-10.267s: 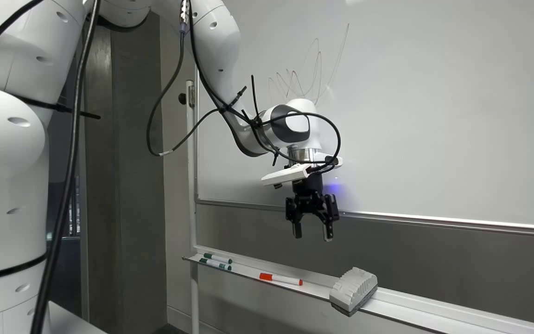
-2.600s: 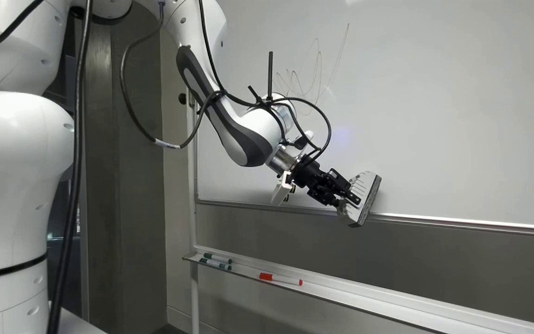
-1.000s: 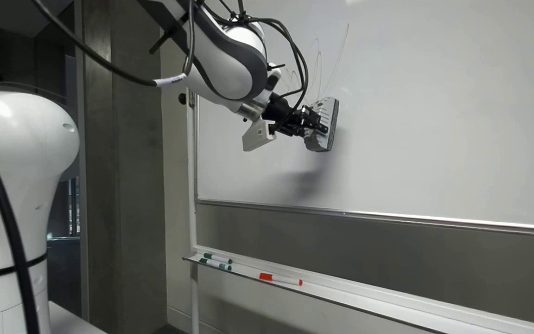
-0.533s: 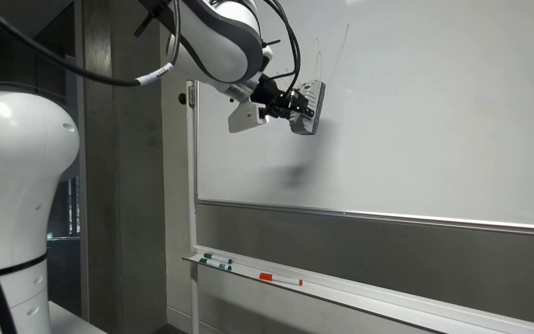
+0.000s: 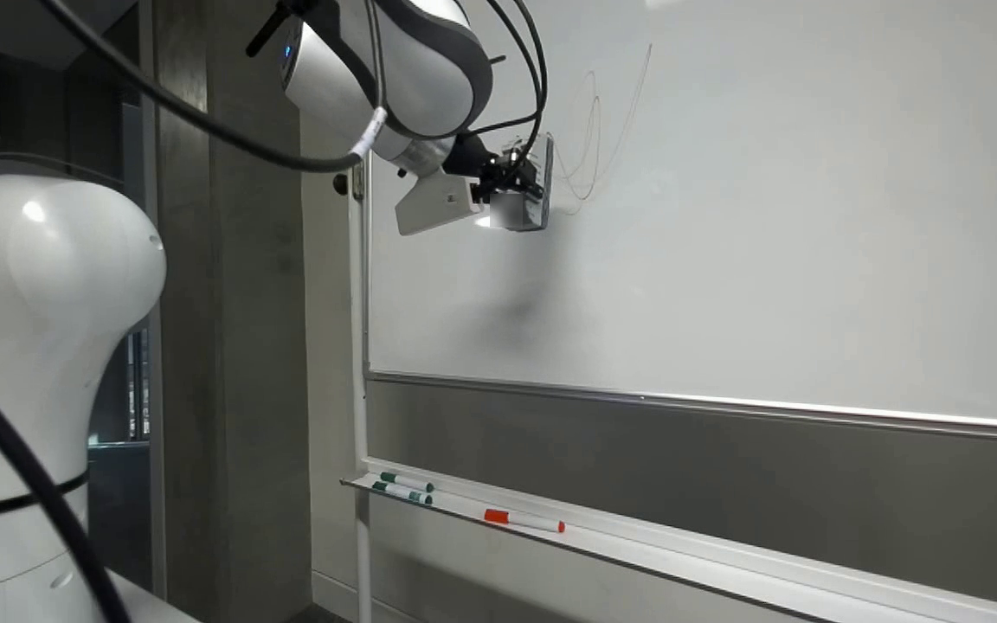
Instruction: Wipe the white board with the grey eraser
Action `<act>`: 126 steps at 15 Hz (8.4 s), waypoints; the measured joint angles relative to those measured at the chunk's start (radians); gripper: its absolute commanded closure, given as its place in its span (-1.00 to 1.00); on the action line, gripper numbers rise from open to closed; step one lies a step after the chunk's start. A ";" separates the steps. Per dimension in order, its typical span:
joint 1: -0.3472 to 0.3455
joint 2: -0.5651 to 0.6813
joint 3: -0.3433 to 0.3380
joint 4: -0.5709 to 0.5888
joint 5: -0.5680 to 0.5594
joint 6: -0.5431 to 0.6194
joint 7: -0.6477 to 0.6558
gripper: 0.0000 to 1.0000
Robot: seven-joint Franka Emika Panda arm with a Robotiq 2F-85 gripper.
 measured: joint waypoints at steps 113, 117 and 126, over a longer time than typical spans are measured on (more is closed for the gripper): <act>0.785 -0.380 -0.519 0.150 0.030 -0.249 -0.568 0.25; 0.781 -0.449 -0.535 0.180 0.039 -0.249 -0.651 0.25; 0.751 -0.624 -0.567 0.311 0.091 -0.251 -0.884 0.25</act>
